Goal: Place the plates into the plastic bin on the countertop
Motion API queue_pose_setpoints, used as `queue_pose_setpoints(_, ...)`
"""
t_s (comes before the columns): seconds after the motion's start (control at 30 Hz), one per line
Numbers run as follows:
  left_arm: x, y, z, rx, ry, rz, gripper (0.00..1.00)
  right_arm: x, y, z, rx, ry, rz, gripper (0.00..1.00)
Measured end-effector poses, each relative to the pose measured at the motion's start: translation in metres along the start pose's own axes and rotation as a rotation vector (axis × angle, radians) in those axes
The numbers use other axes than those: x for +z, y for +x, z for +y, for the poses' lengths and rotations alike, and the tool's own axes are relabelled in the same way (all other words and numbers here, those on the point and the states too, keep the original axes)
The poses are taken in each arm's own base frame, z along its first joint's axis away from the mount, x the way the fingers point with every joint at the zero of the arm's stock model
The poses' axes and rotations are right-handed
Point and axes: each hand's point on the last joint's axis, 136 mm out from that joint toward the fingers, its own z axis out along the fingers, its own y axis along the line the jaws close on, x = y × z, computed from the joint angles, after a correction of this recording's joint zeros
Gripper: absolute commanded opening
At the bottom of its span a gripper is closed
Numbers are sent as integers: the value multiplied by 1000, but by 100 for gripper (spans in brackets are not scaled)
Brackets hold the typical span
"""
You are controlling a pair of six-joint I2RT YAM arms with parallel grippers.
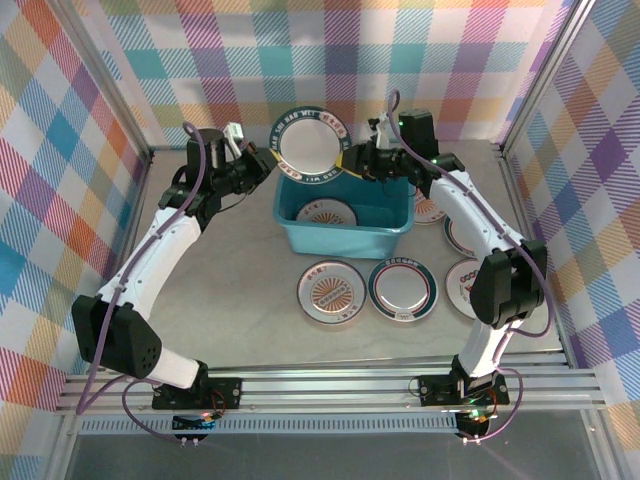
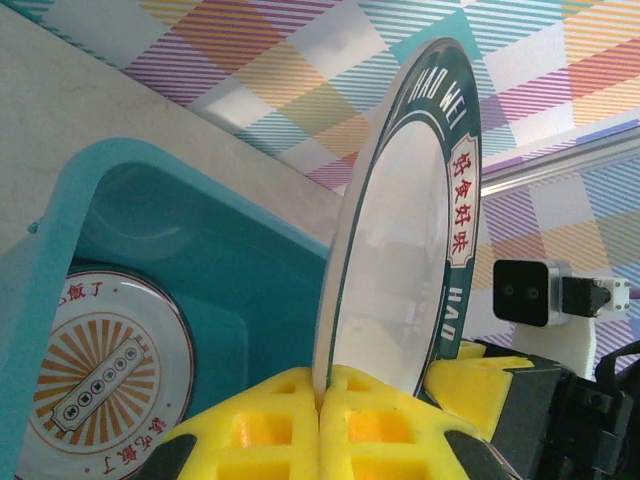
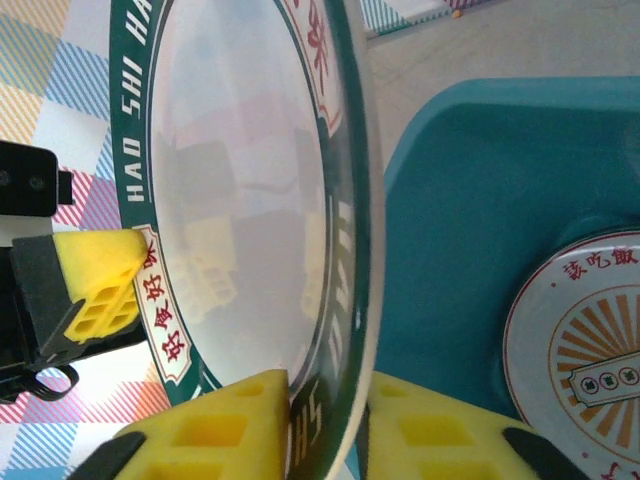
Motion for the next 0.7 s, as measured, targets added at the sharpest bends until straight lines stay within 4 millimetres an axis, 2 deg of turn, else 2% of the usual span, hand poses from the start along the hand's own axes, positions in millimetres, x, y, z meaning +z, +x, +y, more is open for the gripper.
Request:
queue_pose_setpoints(0.27, 10, 8, 6, 9, -26, 14, 0, -5, -4, -3, 46, 8, -30, 5)
queue_pose_setpoints(0.33, 11, 10, 5, 11, -26, 18, 5, -8, -4, -4, 53, 13, -36, 1)
queue_pose_setpoints(0.43, 12, 11, 4, 27, -24, 21, 18, -12, -4, -4, 62, 20, -47, 0)
queue_pose_setpoints(0.6, 12, 8, -2, 49, -15, 16, 47, -17, -5, -8, 62, 52, -70, 0)
queue_pose_setpoints(0.7, 13, 3, -8, 67, -5, 7, 57, -21, -2, -16, 75, 79, -80, 0)
